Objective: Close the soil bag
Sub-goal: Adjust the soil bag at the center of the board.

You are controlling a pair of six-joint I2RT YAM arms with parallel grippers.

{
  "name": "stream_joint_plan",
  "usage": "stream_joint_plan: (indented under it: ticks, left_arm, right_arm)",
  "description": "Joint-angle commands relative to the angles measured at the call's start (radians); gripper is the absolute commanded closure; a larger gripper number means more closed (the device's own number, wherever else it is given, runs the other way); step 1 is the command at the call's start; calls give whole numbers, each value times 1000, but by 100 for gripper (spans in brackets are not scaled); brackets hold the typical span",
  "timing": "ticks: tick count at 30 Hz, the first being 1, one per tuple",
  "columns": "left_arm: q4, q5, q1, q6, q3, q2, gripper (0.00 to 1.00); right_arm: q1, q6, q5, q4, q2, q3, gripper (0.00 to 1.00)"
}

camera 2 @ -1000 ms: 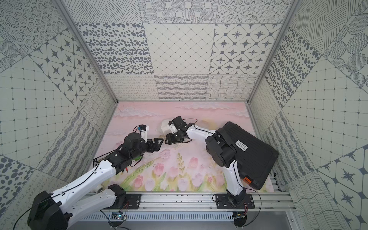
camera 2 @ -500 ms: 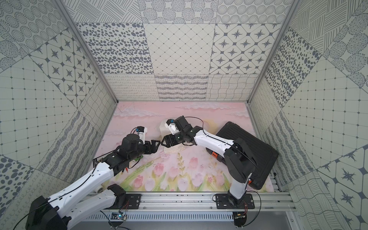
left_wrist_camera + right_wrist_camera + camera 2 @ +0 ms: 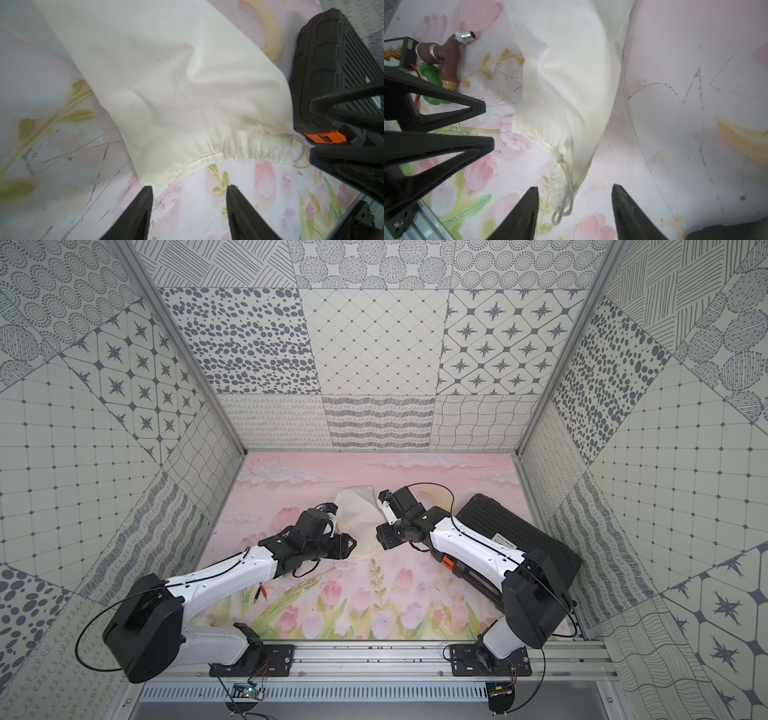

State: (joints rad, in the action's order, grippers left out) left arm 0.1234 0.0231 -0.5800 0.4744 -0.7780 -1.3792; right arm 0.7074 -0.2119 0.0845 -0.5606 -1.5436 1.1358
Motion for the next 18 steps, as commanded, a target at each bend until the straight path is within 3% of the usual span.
stream_joint_plan:
  ticks: [1,13,18]
  left_arm:
    - [-63,73,-11,6,-36,-68,40]
    - [-71,71,-14,10,-32,-72,38]
    - [-79,75,-15,8,-25,-58,38]
  right_arm:
    - [10,-2,-13,-4,-2,-10,45]
    - [16,-18,27,-1,-51,-8,67]
    - [18,-22,33,2,-40,-6,90]
